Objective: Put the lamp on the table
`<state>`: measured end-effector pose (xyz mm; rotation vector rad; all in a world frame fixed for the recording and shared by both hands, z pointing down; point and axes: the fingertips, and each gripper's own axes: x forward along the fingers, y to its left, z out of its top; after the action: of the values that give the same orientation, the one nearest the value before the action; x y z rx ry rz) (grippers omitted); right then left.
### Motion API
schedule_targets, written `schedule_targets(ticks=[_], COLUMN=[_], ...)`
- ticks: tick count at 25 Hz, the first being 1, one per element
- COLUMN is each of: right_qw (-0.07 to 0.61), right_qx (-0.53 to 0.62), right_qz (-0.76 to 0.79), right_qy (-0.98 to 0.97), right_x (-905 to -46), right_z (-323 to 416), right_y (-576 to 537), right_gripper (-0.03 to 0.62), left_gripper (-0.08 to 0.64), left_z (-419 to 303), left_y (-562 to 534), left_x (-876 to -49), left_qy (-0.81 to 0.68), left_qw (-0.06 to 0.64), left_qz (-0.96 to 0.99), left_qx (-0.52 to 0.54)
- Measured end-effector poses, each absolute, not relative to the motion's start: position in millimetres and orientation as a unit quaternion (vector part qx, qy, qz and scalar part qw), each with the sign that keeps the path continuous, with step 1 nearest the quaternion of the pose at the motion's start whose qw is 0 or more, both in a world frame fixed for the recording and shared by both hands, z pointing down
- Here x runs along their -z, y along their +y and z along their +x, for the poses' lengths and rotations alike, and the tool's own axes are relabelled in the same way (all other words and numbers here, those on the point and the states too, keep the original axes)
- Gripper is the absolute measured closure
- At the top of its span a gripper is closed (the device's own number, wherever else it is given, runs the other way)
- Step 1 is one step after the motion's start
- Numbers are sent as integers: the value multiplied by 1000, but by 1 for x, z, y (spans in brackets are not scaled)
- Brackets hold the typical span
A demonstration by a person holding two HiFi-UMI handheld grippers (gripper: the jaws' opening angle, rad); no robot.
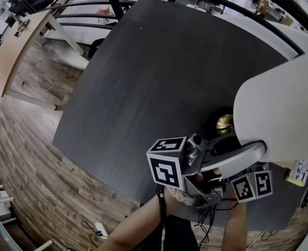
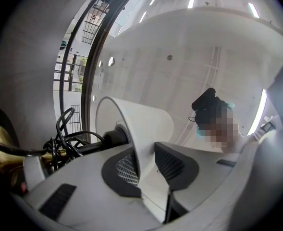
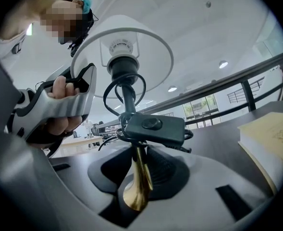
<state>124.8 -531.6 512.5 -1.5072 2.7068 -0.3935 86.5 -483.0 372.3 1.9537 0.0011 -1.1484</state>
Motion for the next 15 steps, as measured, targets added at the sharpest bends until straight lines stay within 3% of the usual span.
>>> schedule_targets(ticks=[15], right_qw=[21], right_qx=[107], right_qz=[-486], right_qy=[867], right_x=[-505], right_z=[118], right_y=[-533], right_gripper=[476], left_gripper=[449], left_z=[85], left_y=[-479], left_x=[-374], left_qy=[-7], left_qw=[419], left_qz=[782], left_qx=[462])
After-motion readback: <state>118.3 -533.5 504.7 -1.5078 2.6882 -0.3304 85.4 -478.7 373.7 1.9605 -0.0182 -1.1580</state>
